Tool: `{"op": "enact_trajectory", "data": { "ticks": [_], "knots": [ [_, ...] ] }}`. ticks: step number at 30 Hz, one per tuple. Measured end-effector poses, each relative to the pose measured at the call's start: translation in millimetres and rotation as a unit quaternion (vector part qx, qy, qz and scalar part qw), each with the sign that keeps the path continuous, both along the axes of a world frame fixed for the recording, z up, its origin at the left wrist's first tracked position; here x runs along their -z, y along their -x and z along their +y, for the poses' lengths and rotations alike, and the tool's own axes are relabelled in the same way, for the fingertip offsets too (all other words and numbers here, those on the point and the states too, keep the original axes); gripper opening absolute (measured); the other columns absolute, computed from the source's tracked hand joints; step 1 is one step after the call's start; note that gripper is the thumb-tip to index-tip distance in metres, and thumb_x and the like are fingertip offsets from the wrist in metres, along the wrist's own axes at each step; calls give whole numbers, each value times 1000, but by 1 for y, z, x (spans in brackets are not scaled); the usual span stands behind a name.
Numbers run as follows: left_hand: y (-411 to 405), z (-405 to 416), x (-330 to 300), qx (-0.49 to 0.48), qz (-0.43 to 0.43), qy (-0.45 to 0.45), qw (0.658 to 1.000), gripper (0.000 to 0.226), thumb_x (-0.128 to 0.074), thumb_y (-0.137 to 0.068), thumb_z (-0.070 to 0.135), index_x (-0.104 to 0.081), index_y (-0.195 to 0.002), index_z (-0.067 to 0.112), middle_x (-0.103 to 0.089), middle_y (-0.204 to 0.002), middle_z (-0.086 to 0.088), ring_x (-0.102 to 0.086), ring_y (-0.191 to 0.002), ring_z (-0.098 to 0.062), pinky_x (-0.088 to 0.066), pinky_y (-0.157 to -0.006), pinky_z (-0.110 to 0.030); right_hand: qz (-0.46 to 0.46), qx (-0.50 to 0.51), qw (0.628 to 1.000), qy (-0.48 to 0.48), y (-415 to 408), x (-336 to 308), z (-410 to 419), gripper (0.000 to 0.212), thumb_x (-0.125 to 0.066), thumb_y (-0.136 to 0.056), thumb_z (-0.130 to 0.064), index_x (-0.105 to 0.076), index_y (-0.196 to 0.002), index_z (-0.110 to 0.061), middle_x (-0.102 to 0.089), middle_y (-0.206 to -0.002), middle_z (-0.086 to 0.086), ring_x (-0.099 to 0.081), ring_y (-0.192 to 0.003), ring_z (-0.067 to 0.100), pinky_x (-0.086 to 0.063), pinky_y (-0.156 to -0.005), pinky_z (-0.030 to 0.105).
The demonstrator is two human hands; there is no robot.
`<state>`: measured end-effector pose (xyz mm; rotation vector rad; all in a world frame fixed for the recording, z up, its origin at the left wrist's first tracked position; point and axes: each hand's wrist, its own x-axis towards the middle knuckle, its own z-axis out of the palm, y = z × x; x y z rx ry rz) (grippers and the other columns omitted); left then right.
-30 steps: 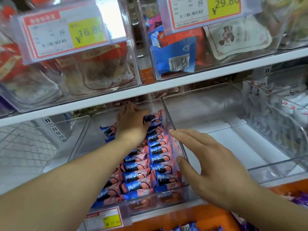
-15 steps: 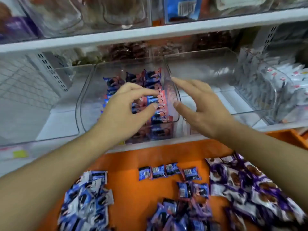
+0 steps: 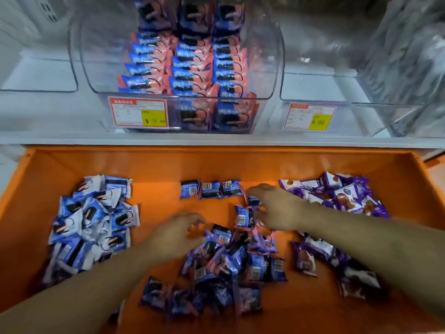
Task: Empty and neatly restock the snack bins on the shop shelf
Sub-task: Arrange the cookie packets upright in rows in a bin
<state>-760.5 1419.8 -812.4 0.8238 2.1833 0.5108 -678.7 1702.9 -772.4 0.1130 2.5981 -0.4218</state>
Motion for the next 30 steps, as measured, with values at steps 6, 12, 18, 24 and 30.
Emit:
{"op": "enact_trajectory", "data": {
  "ticks": [6,12,18,24,30],
  "knots": [
    [-3,12,54,-36,-112,50,992,66,-78,-88,52,-51,-146,39,-43,-154,11,-48,-136,-13,-45,-110,-36,-31,-1,995,-97,34,74,43,82,-73,-92,-26,-31,-162,-24,-33,-165,7,-43,-145,32,-46,-113,42],
    [-1,12,64,-135,-139,22,981,55,-87,-84,29,-56,-127,41,-59,-126,14,-65,-106,-12,-59,-88,-38,-7,-30,985,-167,44,95,35,70,-79,-85,-29,-47,-147,-25,-55,-145,5,-58,-126,32,-55,-98,42],
    [18,-14,23,-210,-80,-36,974,37,-92,-75,27,-66,-99,38,-69,-99,15,-69,-85,-7,-61,-76,-38,2,28,998,-58,44,31,14,67,-75,-84,-56,-50,-141,-30,-67,-125,2,-66,-110,27,-58,-88,39],
    [32,-35,-93,-220,-41,-76,972,34,-92,-71,26,-62,-88,28,-75,-81,3,-74,-66,-20,-60,-62,-43,62,8,995,82,26,-91,-45,40,-77,-87,-42,-57,-120,-38,-61,-102,-21,-60,-88,-3,-48,-74,19],
    [19,-56,-229,-278,-33,-232,931,32,-86,-84,31,-60,-102,25,-77,-79,-2,-71,-63,-21,-53,-49,-35,173,105,941,270,11,-197,-99,27,-70,-92,-39,-54,-113,-38,-62,-90,-2,-58,-76,12,-51,-73,37]
  ]
}}
